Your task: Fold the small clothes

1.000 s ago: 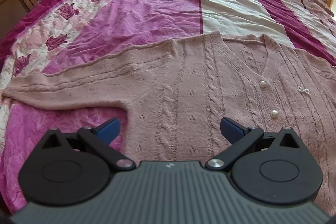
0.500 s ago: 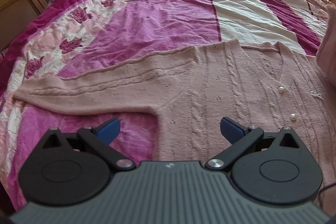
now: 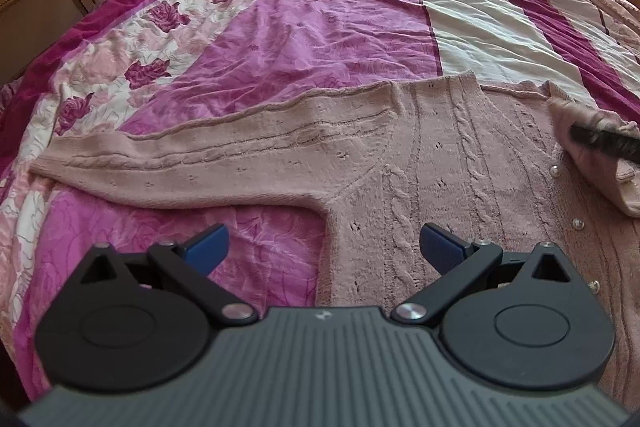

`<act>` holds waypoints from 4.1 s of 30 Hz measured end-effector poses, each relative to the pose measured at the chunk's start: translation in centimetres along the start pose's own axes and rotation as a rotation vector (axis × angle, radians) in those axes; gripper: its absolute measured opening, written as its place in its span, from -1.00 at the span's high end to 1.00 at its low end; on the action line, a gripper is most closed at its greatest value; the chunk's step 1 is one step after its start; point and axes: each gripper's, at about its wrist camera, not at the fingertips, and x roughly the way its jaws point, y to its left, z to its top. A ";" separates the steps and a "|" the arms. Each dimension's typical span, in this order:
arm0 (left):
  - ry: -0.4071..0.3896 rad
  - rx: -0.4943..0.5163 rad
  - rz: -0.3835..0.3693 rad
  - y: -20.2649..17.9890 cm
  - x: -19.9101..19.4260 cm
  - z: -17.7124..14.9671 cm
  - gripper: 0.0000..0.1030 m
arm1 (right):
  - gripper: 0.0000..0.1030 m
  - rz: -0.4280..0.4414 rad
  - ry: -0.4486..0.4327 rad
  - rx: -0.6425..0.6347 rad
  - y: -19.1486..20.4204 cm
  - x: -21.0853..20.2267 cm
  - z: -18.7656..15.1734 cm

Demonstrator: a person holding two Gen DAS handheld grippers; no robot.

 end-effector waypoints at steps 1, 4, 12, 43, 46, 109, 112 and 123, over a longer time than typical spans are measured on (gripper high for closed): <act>0.001 0.002 -0.002 0.0 0.1 0.0 -1.00 | 0.75 0.006 0.023 0.005 0.1 0.7 -0.4; 0.005 0.006 -0.007 -0.3 0.3 -0.2 -1.00 | 0.74 0.027 0.089 0.041 0.0 2.2 -1.4; 0.017 0.006 -0.030 -1.1 0.6 -0.6 -1.00 | -0.11 0.139 0.146 0.086 -0.5 2.2 -2.0; -0.092 0.259 -0.171 -15.8 0.3 2.0 -1.00 | -0.35 -0.150 0.055 0.087 -15.5 -7.8 -0.4; -0.092 0.298 -0.185 -17.9 0.8 2.0 -1.00 | -0.35 -0.150 0.040 0.111 -16.6 -7.5 -0.8; 0.059 0.007 0.069 -10.8 5.9 2.9 0.48 | -0.35 -0.072 -0.017 0.247 -20.7 -5.8 -3.7; 0.047 -0.006 0.106 -10.1 5.4 2.9 0.21 | -0.35 -0.073 -0.016 0.246 -20.7 -5.8 -3.7; 0.022 -0.137 0.052 -6.5 4.7 4.5 0.07 | -0.35 -0.101 -0.021 0.239 -20.5 -6.0 -3.7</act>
